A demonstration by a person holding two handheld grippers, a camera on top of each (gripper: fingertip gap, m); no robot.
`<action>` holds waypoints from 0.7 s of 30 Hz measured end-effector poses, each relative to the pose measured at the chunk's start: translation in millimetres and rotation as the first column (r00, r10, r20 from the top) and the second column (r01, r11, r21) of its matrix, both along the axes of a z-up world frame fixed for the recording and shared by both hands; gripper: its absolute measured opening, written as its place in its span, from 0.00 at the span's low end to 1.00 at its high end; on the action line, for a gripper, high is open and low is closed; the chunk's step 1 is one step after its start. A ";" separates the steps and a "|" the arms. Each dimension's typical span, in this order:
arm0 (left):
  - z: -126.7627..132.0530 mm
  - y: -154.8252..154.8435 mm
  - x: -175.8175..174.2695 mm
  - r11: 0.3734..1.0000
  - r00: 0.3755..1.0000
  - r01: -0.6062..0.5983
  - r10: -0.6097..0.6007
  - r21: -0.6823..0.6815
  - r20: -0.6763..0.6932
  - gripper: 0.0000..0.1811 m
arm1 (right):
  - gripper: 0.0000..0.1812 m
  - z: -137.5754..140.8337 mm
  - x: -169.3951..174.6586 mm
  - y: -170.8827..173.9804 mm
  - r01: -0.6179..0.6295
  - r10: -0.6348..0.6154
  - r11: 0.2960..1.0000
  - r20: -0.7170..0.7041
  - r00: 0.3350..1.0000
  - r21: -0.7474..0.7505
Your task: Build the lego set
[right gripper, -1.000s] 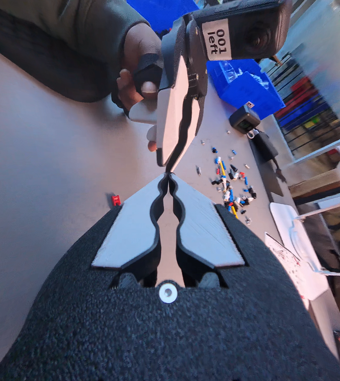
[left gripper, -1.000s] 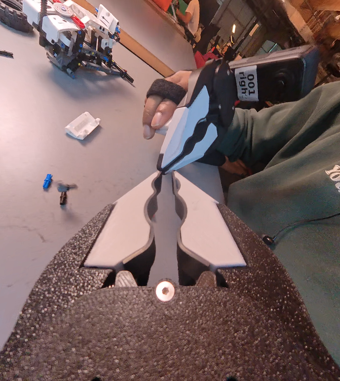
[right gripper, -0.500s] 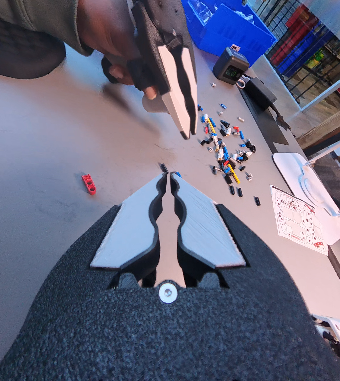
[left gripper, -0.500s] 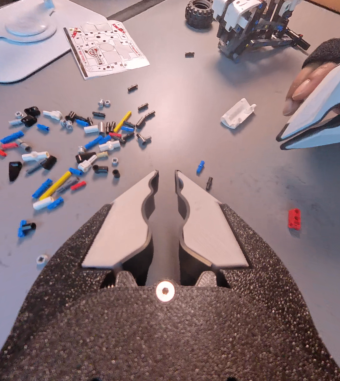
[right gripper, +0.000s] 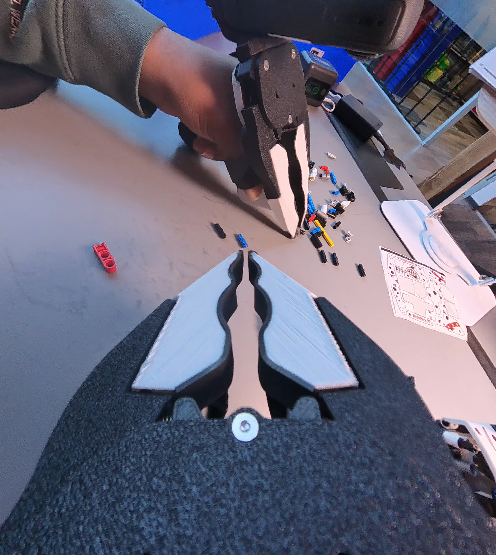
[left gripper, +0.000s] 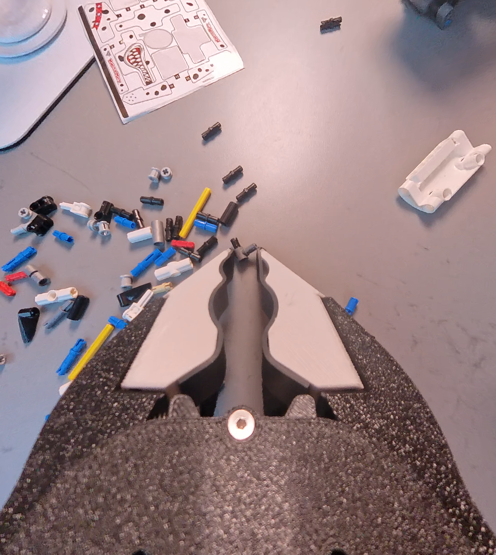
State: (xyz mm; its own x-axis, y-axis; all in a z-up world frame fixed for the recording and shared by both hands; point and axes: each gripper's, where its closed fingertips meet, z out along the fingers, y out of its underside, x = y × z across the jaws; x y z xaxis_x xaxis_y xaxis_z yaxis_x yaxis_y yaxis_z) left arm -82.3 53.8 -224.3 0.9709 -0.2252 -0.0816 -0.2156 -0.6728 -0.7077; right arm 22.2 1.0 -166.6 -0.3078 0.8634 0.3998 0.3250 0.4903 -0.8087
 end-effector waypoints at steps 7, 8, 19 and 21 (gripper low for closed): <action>78.9 -41.4 76.0 0.940 0.824 0.174 -0.302 0.294 0.479 0.05 | 0.07 33.9 -1.9 1.4 0.010 -0.047 0.964 -0.131 0.990 -0.267; 91.2 -48.7 85.0 0.932 0.764 0.167 -0.328 0.322 0.555 0.05 | 0.09 43.6 -1.3 -0.6 -0.010 -0.046 0.951 -0.171 0.984 -0.309; 101.8 -112.3 137.5 0.874 0.478 0.401 -0.456 0.276 0.751 0.05 | 0.10 44.7 25.8 -54.2 -0.304 0.285 0.947 -0.160 0.945 -0.106; 97.2 -118.6 142.9 0.861 0.460 0.442 -0.459 0.252 0.760 0.05 | 0.08 39.1 27.3 -59.0 -0.313 0.302 0.947 -0.131 0.944 -0.071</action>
State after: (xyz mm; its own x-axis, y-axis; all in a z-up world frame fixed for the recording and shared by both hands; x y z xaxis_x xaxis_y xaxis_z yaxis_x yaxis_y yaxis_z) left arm 60.6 -64.8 -127.1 0.4097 -0.6574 0.6324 0.1482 -0.6361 -0.7573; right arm 49.5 -58.0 -127.5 -0.5195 0.7679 0.3748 0.0703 0.4755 -0.8769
